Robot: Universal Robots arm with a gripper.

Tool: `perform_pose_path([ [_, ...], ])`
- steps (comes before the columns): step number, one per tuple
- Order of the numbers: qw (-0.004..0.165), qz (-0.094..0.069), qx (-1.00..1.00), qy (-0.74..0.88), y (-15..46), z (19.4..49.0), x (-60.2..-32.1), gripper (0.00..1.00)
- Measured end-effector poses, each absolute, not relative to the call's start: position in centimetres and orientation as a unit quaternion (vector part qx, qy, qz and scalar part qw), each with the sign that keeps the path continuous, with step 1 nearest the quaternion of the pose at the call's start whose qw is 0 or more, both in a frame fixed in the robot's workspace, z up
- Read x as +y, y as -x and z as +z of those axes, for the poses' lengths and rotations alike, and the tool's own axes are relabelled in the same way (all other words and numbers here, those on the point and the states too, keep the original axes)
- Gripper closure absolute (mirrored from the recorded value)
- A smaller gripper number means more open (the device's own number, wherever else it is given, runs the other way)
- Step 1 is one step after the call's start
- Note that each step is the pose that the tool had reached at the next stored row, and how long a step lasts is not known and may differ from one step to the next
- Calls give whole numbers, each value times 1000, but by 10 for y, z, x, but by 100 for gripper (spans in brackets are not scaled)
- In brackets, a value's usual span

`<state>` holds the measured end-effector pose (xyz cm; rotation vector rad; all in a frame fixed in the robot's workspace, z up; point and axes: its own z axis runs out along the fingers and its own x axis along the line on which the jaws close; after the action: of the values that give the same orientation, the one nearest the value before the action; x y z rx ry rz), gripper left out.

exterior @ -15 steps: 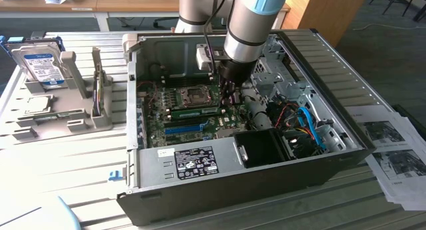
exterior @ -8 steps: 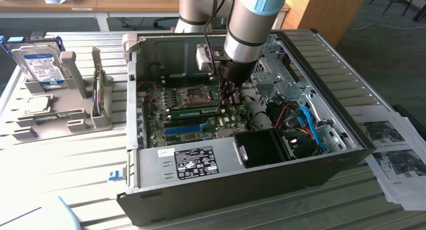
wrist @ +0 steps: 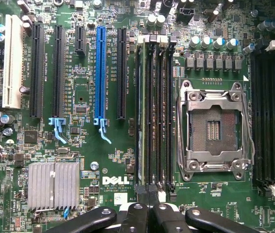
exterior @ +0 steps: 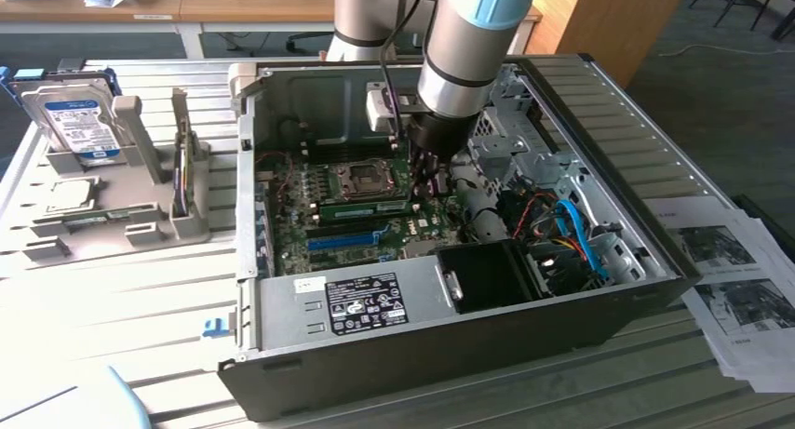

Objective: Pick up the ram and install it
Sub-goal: 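Press down the ram until it locks into place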

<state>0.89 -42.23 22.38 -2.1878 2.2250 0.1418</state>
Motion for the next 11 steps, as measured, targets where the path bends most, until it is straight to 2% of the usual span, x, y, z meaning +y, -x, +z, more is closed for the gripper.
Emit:
perform_pose_path([
  [11,9,45,712,700,-9,223,-422,91],
])
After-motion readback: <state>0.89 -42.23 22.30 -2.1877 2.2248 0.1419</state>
